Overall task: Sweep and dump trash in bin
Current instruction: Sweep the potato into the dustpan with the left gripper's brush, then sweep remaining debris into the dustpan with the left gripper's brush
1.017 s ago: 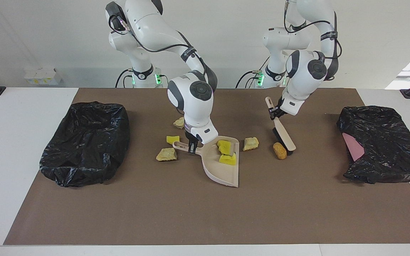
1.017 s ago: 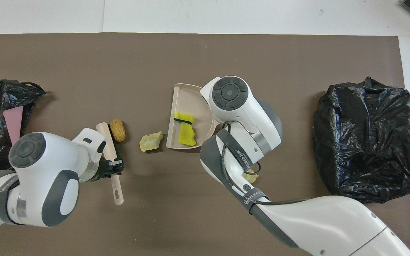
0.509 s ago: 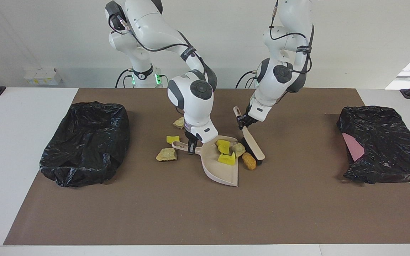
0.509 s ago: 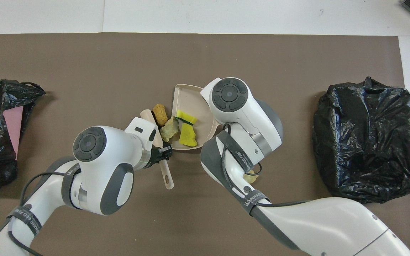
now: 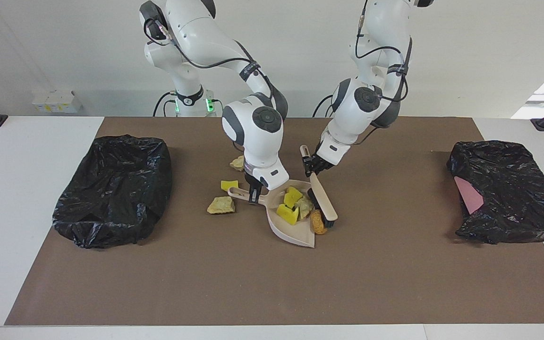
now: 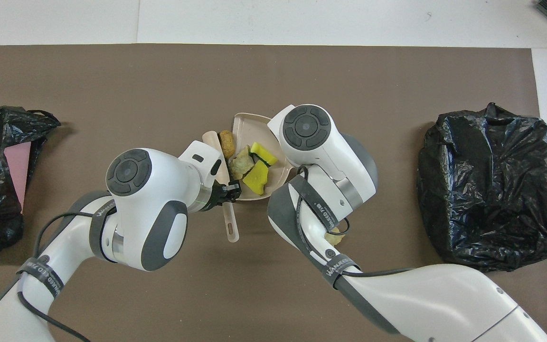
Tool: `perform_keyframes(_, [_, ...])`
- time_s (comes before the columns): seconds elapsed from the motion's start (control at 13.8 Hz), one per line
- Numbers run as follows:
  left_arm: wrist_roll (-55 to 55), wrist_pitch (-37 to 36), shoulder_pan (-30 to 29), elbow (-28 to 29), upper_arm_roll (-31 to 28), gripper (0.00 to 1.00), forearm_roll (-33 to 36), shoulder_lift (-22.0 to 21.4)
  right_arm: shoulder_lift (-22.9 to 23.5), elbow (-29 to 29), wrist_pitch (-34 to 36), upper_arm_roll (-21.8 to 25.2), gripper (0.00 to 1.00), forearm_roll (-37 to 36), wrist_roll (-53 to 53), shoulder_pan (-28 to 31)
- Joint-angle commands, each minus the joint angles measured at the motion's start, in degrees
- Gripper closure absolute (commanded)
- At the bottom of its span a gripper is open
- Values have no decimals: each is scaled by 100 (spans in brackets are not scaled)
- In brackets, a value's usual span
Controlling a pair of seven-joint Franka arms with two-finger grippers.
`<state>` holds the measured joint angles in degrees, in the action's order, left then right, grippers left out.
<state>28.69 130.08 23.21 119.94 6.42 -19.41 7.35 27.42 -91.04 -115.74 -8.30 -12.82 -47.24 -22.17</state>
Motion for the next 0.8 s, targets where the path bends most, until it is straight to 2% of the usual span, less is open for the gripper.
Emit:
perform_keyframes(0.0, [-434,-413,-369,-129,-35,100,207,3,-193,-248,-72,-31,100,-133,-198,55])
perform_keyframes(0.15, [-608,-404,-658,-111,-35,100,507,21,-185,-248,-80,-31,100,-133,-189,55])
perform_keyframes(0.36, [-1232,-308,-1011,-137,-35,100,570,82,-185,-274,-80,-31,100,-133,-198,63])
perform_keyframes(0.51, [-1592,-28,-950,-120,-27,100,570,248,-193,-283,-80,-31,100,-133,-189,63])
perform_keyframes(0.73, [-2181,-17,-740,-76,26,100,544,232,-193,-292,-80,-31,100,-133,-189,63])
